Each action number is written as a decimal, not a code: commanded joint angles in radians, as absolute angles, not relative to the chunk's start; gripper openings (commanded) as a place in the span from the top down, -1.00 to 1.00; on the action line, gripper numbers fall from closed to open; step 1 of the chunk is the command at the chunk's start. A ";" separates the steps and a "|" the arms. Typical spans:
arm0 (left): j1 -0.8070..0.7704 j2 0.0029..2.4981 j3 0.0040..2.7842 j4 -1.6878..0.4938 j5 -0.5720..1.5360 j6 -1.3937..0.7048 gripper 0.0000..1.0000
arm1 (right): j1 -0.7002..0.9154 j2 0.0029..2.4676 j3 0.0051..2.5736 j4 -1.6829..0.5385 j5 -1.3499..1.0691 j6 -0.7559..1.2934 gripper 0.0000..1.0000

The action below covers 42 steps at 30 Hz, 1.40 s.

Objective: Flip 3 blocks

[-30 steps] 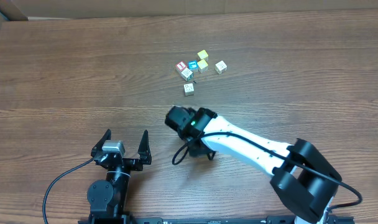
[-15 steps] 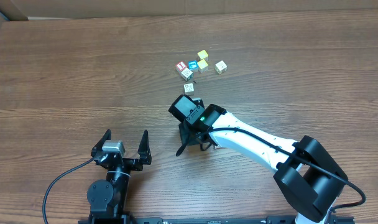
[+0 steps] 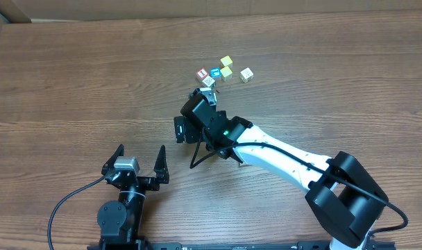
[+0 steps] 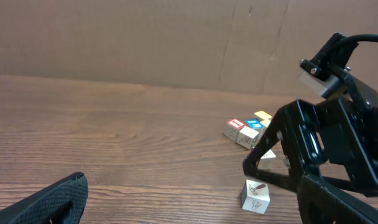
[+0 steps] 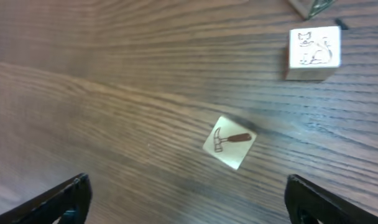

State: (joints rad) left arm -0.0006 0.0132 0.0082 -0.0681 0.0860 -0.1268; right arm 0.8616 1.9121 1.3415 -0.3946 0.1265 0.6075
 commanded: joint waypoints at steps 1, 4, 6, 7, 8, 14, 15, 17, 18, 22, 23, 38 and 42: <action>-0.006 0.005 0.005 -0.071 0.086 -0.111 -1.00 | 0.817 1.920 1.344 -0.400 0.161 0.658 -1.00; -0.006 0.005 0.005 -0.071 0.086 -0.111 -1.00 | 0.728 1.887 1.357 -0.442 0.107 0.659 -1.00; -0.006 0.005 0.005 -0.071 0.086 -0.111 -1.00 | 0.608 1.855 1.382 -0.495 0.036 0.658 -1.00; -0.006 0.005 0.005 -0.071 0.086 -0.111 -1.00 | 0.558 1.845 1.389 -0.522 0.023 0.657 -1.00; -0.006 0.005 0.005 -0.071 0.086 -0.111 -1.00 | 0.506 1.839 1.392 -0.545 0.023 0.653 -1.00; -0.006 0.005 0.005 -0.071 0.086 -0.111 -0.99 | 0.211 1.840 1.392 -0.698 0.024 0.647 -1.00; -0.006 0.005 0.005 -0.071 0.086 -0.111 -1.00 | 0.161 1.840 1.392 -0.710 0.024 0.647 -1.00; -0.006 0.005 0.005 -0.071 0.086 -0.111 -1.00 | 0.078 1.840 1.392 -0.707 0.024 0.647 -1.00; -0.006 0.005 0.005 -0.071 0.086 -0.111 -1.00 | 0.047 1.840 1.392 -0.705 0.024 0.647 -1.00; -0.006 0.005 0.005 -0.071 0.086 -0.111 -1.00 | -0.084 1.840 1.392 -0.705 0.024 0.647 -1.00; -0.006 0.005 0.005 -0.071 0.086 -0.111 -1.00 | -0.113 1.840 1.392 -0.705 0.024 0.647 -1.00; -0.006 0.005 0.005 -0.071 0.086 -0.111 -1.00 | -0.296 1.840 1.392 -0.705 0.024 0.647 -1.00; -0.006 0.005 0.005 -0.071 0.086 -0.111 -1.00 | -0.296 1.840 1.392 -0.705 0.024 0.647 -1.00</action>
